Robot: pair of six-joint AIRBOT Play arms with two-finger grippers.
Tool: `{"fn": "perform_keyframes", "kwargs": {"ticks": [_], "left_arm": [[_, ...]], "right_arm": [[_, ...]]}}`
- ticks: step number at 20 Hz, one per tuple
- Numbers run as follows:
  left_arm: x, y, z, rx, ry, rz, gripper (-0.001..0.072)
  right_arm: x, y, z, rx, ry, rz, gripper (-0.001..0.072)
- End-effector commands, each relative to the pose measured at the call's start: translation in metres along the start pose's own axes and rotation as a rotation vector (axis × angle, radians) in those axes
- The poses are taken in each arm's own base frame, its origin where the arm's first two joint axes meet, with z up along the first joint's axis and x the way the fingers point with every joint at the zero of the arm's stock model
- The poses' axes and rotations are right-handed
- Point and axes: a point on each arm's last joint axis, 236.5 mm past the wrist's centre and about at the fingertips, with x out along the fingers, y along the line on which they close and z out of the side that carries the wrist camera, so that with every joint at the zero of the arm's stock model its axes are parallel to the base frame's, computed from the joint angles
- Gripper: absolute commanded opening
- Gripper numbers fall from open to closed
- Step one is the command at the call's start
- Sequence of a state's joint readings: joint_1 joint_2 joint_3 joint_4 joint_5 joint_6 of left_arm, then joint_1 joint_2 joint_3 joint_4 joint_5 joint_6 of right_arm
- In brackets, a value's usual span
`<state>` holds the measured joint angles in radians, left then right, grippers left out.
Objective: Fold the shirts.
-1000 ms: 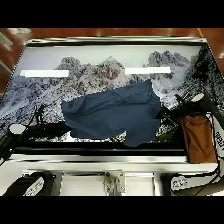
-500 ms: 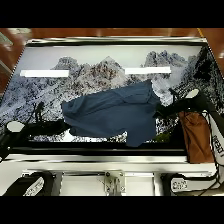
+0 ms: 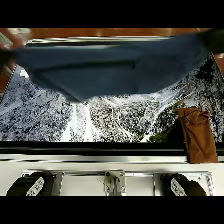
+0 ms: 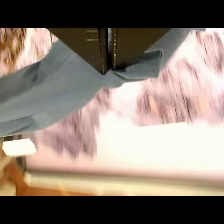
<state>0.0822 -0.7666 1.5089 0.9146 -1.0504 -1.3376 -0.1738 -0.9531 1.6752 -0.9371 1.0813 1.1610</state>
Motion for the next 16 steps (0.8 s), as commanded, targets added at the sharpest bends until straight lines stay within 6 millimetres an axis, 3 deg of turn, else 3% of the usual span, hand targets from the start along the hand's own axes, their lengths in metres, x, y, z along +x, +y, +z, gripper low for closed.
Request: {"fn": "perform_keyframes", "kwargs": {"ticks": [1,3,4,7,9,12,16], "left_arm": [[-0.114,-0.069,0.101,0.172,-0.318,0.021,0.0036],[-0.151,-0.092,0.108,0.209,-0.390,0.016,0.0036],[-0.162,-0.093,0.103,0.189,-0.387,0.033,0.0036],[-0.162,-0.077,0.058,0.087,-0.212,0.105,0.0036],[-0.157,-0.064,0.027,0.066,-0.077,0.145,0.0036],[-0.148,-0.039,-0.005,0.032,0.060,0.220,0.0036],[-0.106,-0.001,-0.061,-0.052,0.253,0.250,0.0036]], "right_arm": [[-0.139,0.062,0.102,-0.133,-0.364,-0.079,0.0068],[-0.189,0.073,0.114,-0.120,-0.447,-0.145,0.0068],[-0.206,0.073,0.114,-0.102,-0.469,-0.180,0.0068],[-0.227,0.072,0.102,-0.042,-0.460,-0.227,0.0068],[-0.219,0.067,0.082,-0.037,-0.366,-0.242,0.0068],[-0.193,0.050,0.035,-0.005,-0.137,-0.268,0.0068],[-0.140,0.048,-0.067,0.172,0.372,-0.142,0.0068]]}}
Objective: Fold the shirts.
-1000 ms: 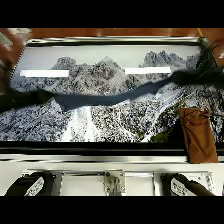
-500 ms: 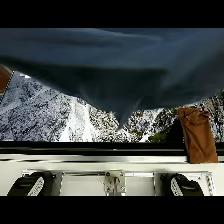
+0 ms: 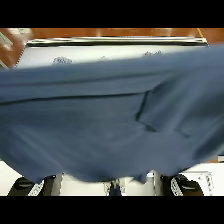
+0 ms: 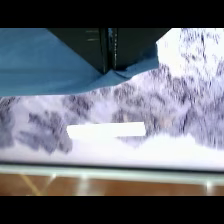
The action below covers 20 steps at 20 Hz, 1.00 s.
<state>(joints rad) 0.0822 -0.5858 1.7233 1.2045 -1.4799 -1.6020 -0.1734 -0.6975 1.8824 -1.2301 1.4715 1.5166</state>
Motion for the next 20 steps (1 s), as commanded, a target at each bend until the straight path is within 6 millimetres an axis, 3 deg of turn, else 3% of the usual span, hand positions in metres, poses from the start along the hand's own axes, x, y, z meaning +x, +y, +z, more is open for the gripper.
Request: {"fn": "perform_keyframes", "kwargs": {"ticks": [1,3,6,9,12,15,17,20], "left_arm": [[0.048,0.031,-0.063,-0.074,0.236,0.051,0.0036],[0.091,0.051,-0.111,-0.138,0.398,0.062,0.0036],[0.161,0.084,-0.172,-0.212,0.536,0.084,0.0036],[0.242,0.123,-0.219,-0.252,0.613,0.117,0.0036],[0.311,0.152,-0.258,-0.273,0.643,0.125,0.0036],[0.364,0.172,-0.267,-0.314,0.549,0.134,0.0036],[0.387,0.187,-0.259,-0.320,0.450,0.166,0.0036],[0.404,0.203,-0.253,-0.316,0.370,0.206,0.0036]], "right_arm": [[0.034,-0.003,-0.095,0.106,0.488,0.057,0.0068],[0.070,-0.017,-0.125,0.179,0.636,0.053,0.0068],[0.150,-0.039,-0.181,0.251,0.783,0.061,0.0068],[0.264,-0.060,-0.230,0.205,0.717,0.051,0.0068],[0.369,-0.068,-0.253,0.209,0.564,0.024,0.0069],[0.434,-0.075,-0.264,0.208,0.415,-0.015,0.0069],[0.461,-0.077,-0.276,0.203,0.366,-0.031,0.0069],[0.482,-0.080,-0.307,0.207,0.378,-0.046,0.0069]]}}
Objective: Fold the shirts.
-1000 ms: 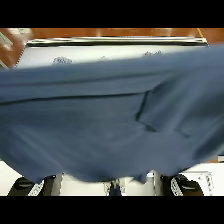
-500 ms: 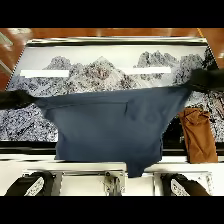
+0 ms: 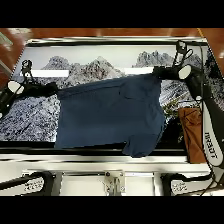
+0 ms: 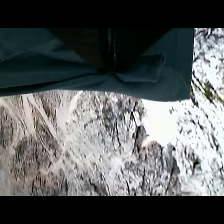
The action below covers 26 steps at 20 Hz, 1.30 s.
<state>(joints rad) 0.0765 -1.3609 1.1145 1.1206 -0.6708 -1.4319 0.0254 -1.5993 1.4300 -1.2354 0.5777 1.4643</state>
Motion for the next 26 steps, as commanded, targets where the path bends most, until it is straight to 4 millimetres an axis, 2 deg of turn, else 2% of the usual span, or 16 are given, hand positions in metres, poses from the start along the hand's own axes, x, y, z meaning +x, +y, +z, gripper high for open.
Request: {"fn": "perform_keyframes", "kwargs": {"ticks": [1,3,6,10,12,14,15,16,17,18,19,21,22,24,25,26], "left_arm": [[0.026,0.016,0.023,-0.021,-0.118,0.032,0.0036],[0.040,0.022,0.008,-0.031,-0.066,0.037,0.0037],[0.059,0.023,-0.036,-0.075,0.099,0.021,0.0037],[0.050,0.030,-0.080,-0.035,0.295,0.022,0.0037],[0.044,0.027,-0.109,-0.035,0.419,0.007,0.0037],[0.044,0.023,-0.136,-0.054,0.527,-0.002,0.0037],[0.044,0.022,-0.145,-0.079,0.565,0.000,0.0037],[0.042,0.021,-0.152,-0.104,0.597,0.003,0.0092],[0.038,0.020,-0.156,-0.117,0.621,0.003,0.0332],[0.029,0.019,-0.157,-0.126,0.654,-0.001,0.0598],[0.018,0.020,-0.156,-0.127,0.689,-0.006,0.0645],[-0.015,0.033,-0.142,-0.113,0.705,0.017,0.0644],[-0.033,0.039,-0.131,-0.107,0.679,0.023,0.0645],[-0.072,0.053,-0.113,-0.103,0.605,0.039,0.0648],[-0.090,0.060,-0.111,-0.110,0.573,0.045,0.0652],[-0.104,0.070,-0.118,-0.134,0.552,0.056,0.0651]], "right_arm": [[0.046,-0.011,-0.011,0.005,-0.047,-0.027,0.0069],[0.056,-0.012,-0.038,0.026,0.045,-0.018,0.0069],[0.054,-0.013,-0.067,0.024,0.168,-0.013,0.0069],[0.013,-0.014,-0.113,0.032,0.426,0.007,0.0068],[-0.005,-0.011,-0.144,0.065,0.582,0.015,0.0068],[-0.010,-0.005,-0.174,0.073,0.699,0.025,0.0068],[-0.008,-0.005,-0.182,0.089,0.726,0.019,0.0069],[-0.006,0.000,-0.186,0.111,0.737,0.023,0.0080],[-0.005,0.002,-0.186,0.122,0.736,0.030,0.0188],[-0.008,0.005,-0.181,0.116,0.725,0.040,0.0479],[-0.016,0.005,-0.175,0.094,0.720,0.049,0.0632],[-0.048,0.000,-0.158,0.023,0.729,0.061,0.0631],[-0.073,-0.015,-0.153,-0.020,0.753,0.022,0.0631],[-0.127,-0.064,-0.151,-0.055,0.824,-0.130,0.0629],[-0.151,-0.084,-0.154,-0.038,0.855,-0.173,0.0620],[-0.171,-0.096,-0.162,0.019,0.867,-0.170,0.0620]]}}
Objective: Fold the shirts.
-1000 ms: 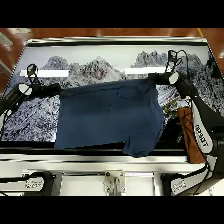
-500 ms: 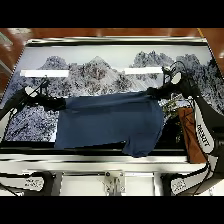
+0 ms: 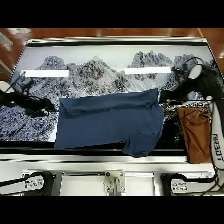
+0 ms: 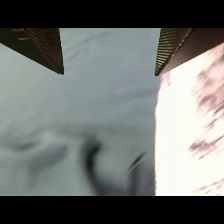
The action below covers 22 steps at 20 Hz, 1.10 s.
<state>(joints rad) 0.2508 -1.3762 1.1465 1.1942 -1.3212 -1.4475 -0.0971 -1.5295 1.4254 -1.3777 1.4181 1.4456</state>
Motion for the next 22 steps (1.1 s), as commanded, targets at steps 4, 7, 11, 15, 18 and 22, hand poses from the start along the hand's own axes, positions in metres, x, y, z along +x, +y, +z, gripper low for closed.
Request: {"fn": "perform_keyframes", "kwargs": {"ticks": [4,7,11,15,18,22], "left_arm": [[0.006,0.030,-0.136,-0.077,0.180,-0.094,0.0660],[0.044,0.039,-0.170,-0.139,0.228,-0.095,0.0659],[0.067,0.051,-0.171,-0.186,0.185,-0.068,0.0652],[0.078,0.041,-0.167,-0.238,0.165,-0.121,0.0652],[0.088,0.033,-0.167,-0.284,0.147,-0.163,0.0623],[0.097,0.025,-0.166,-0.252,0.137,-0.165,0.0241]], "right_arm": [[-0.037,-0.019,-0.089,0.166,0.031,0.287,0.0623],[-0.024,-0.015,-0.100,0.180,0.030,0.332,0.0623],[-0.010,-0.001,-0.111,0.163,0.082,0.351,0.0623],[-0.002,0.014,-0.112,0.116,0.100,0.347,0.0623],[0.001,0.021,-0.111,0.084,0.102,0.334,0.0623],[0.006,0.007,-0.108,0.134,0.093,0.265,0.0623]]}}
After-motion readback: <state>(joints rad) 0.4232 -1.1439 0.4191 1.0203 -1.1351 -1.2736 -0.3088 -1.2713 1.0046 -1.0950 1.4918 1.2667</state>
